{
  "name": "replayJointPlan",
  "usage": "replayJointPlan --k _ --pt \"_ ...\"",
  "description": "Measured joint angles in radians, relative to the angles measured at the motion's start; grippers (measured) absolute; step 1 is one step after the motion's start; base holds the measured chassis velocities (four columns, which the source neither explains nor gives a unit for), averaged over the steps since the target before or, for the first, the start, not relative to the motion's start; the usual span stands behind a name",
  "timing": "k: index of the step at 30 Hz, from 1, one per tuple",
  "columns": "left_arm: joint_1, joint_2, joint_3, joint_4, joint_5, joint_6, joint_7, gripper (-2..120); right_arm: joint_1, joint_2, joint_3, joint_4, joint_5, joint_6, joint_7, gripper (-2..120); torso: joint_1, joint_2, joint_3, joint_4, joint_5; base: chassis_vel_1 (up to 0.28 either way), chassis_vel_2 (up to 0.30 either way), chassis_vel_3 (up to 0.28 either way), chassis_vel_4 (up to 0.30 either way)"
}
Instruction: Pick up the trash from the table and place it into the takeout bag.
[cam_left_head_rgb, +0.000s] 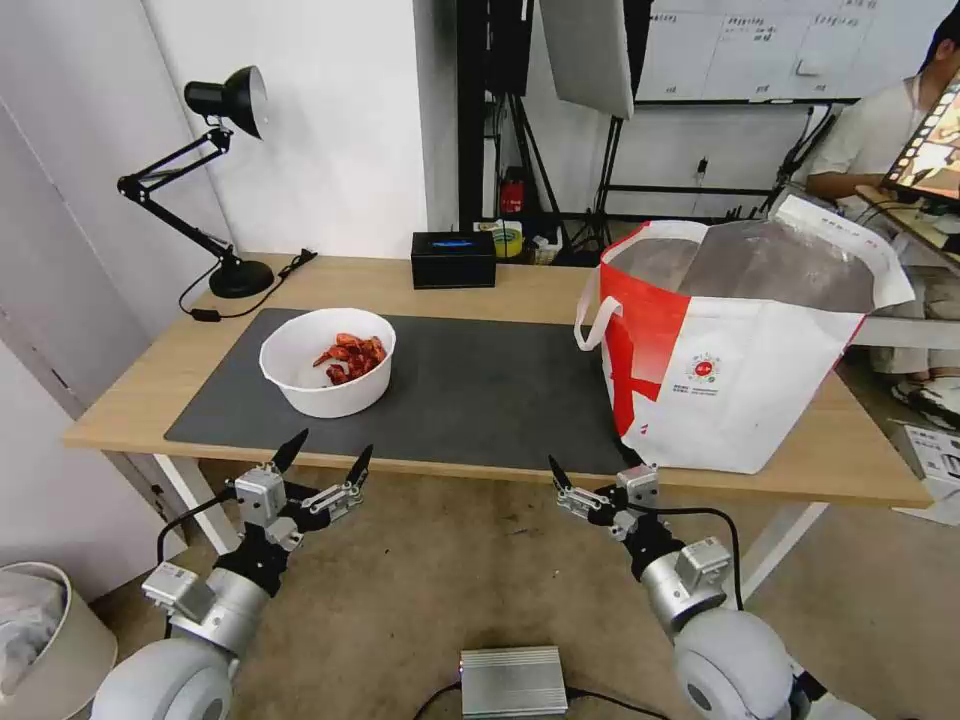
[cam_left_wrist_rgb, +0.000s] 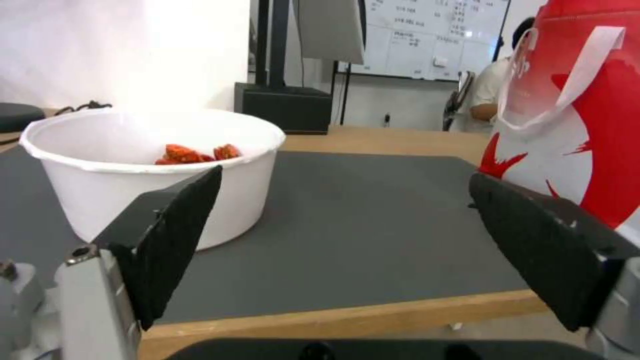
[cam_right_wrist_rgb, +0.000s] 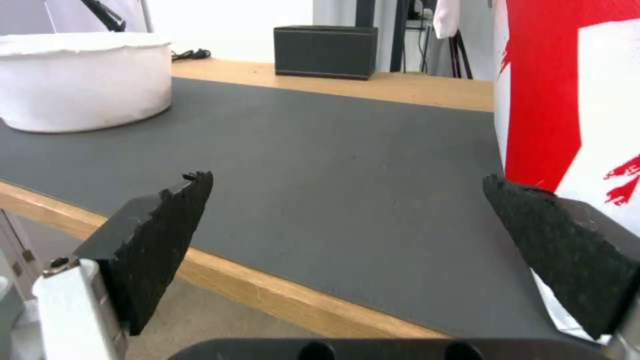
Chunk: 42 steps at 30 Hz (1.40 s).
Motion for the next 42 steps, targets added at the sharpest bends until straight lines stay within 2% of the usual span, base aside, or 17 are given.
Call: replayJointPlan --k 3,6,9,10,13,14,16,17,18,19,20,21,22,26,27,33,42 --pt "-0.014 0.009 -0.006 0.001 -0.017 0.001 -0.004 100 0.000 0.000 0.000 0.000 0.000 0.000 0.000 100 0.000 0.000 0.000 0.0000 0.0000 0.000 0.000 0.000 0.000" --pt "-0.038 0.039 -0.015 0.000 -0.057 0.013 -0.034 100 0.000 0.000 0.000 0.000 0.001 0.000 0.000 100 0.000 0.000 0.000 0.0000 -0.0001 0.000 0.000 0.000 0.000" --pt "-0.095 0.124 -0.041 -0.002 -0.148 0.058 -0.096 100 0.000 0.000 0.000 0.001 0.001 -0.001 0.000 100 0.000 0.000 0.000 0.0000 0.0001 0.000 0.000 0.000 0.000" --pt "-0.095 0.124 -0.041 -0.002 -0.148 0.058 -0.096 100 0.000 0.000 0.000 0.001 0.001 -0.001 0.000 100 0.000 0.000 0.000 0.0000 0.0001 0.000 0.000 0.000 0.000" --pt "-0.136 0.226 -0.085 0.017 -0.256 0.102 -0.132 100 0.001 -0.001 0.000 0.001 0.001 -0.001 0.000 100 0.000 0.000 0.000 -0.0002 -0.0005 0.000 0.000 0.000 0.000" --pt "-0.136 0.226 -0.085 0.017 -0.256 0.102 -0.132 100 0.001 -0.001 0.000 0.001 0.001 -0.001 0.000 100 0.000 0.000 0.000 -0.0002 -0.0005 0.000 0.000 0.000 0.000" --pt "-0.169 0.312 -0.114 0.024 -0.359 0.159 -0.155 100 0.001 -0.001 0.000 0.001 0.002 -0.001 0.000 100 0.000 0.000 0.000 0.0000 0.0003 0.000 0.000 0.000 0.000" --pt "-0.169 0.312 -0.114 0.024 -0.359 0.159 -0.155 100 0.001 -0.001 0.000 0.001 0.002 -0.001 0.000 100 0.000 0.000 0.000 0.0000 0.0003 0.000 0.000 0.000 0.000" --pt "-0.225 0.385 -0.110 0.051 -0.481 0.214 -0.198 100 0.001 -0.001 0.000 0.001 0.002 -0.001 0.000 100 0.000 0.000 0.000 -0.0001 -0.0001 0.000 0.000 0.000 0.000" --pt "-0.225 0.385 -0.110 0.051 -0.481 0.214 -0.198 100 0.001 -0.001 0.000 0.001 0.002 -0.001 0.000 100 0.000 0.000 0.000 -0.0001 -0.0001 0.000 0.000 0.000 0.000" --pt "-0.325 0.459 -0.068 0.114 -0.602 0.251 -0.236 100 0.001 -0.001 0.001 0.002 0.002 -0.001 0.000 100 0.000 0.000 0.000 -0.0001 -0.0004 0.000 0.000 0.000 0.000" --pt "-0.403 0.503 -0.034 0.153 -0.670 0.277 -0.245 100 0.001 -0.001 0.001 0.002 0.002 -0.001 0.000 100 0.000 0.000 0.000 -0.0001 0.0000 0.000 0.000 0.000 0.000" --pt "-0.403 0.503 -0.034 0.153 -0.670 0.277 -0.245 100 0.001 -0.001 0.001 0.002 0.002 -0.001 0.000 100 0.000 0.000 0.000 -0.0001 0.0000 0.000 0.000 0.000 0.000" --pt "-0.559 0.559 0.067 0.220 -0.745 0.323 -0.253 100 0.001 -0.001 0.001 0.002 0.002 -0.001 -0.001 100 0.000 0.000 0.000 0.0000 0.0000 0.000 0.000 0.000 0.000" --pt "-0.559 0.559 0.067 0.220 -0.745 0.323 -0.253 100 0.001 -0.001 0.001 0.002 0.002 -0.001 -0.001 100 0.000 0.000 0.000 0.0000 0.0000 0.000 0.000 0.000 0.000" --pt "-0.752 0.597 0.215 0.302 -0.835 0.383 -0.300 100 0.001 -0.001 0.001 0.002 0.002 -0.001 -0.001 100 0.000 0.000 0.000 -0.0002 -0.0002 0.000 0.000 0.000 0.000" --pt "-0.826 0.637 0.242 0.360 -0.935 0.457 -0.321 100 0.001 -0.001 0.001 0.002 0.002 -0.001 -0.001 100 0.000 0.000 0.000 0.0000 0.0000 0.000 0.000 0.000 0.000"
